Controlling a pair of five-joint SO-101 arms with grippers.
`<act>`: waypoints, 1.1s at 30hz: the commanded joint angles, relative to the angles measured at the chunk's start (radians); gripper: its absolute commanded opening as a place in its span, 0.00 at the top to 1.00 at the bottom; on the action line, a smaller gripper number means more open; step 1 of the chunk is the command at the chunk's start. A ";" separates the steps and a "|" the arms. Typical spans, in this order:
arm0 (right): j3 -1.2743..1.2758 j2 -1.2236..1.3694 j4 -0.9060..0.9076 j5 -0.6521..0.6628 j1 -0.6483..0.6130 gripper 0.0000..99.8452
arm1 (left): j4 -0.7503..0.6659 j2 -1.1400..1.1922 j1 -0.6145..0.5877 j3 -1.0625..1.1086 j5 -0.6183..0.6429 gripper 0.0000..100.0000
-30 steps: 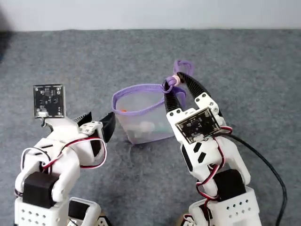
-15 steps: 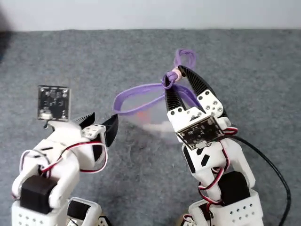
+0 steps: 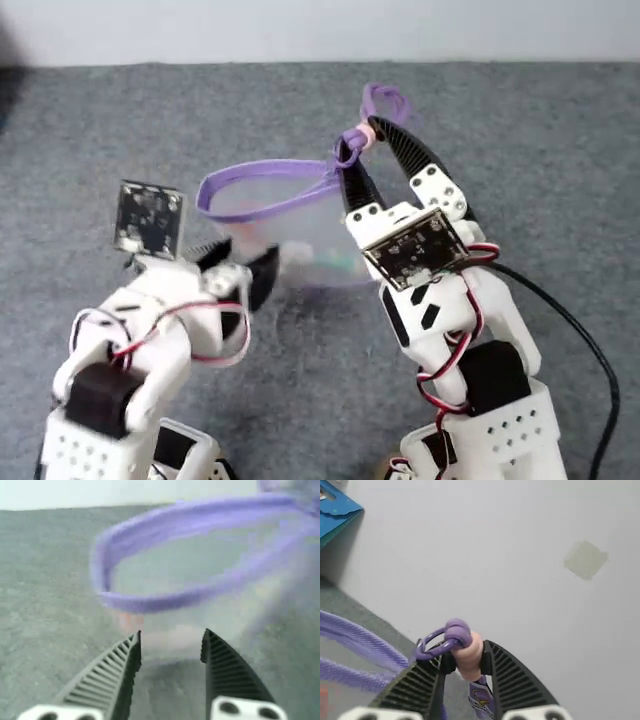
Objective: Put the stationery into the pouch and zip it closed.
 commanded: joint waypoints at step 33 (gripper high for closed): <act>0.058 0.027 0.177 0.011 -0.053 0.99 | 0.221 -0.012 0.229 -0.328 -0.011 0.87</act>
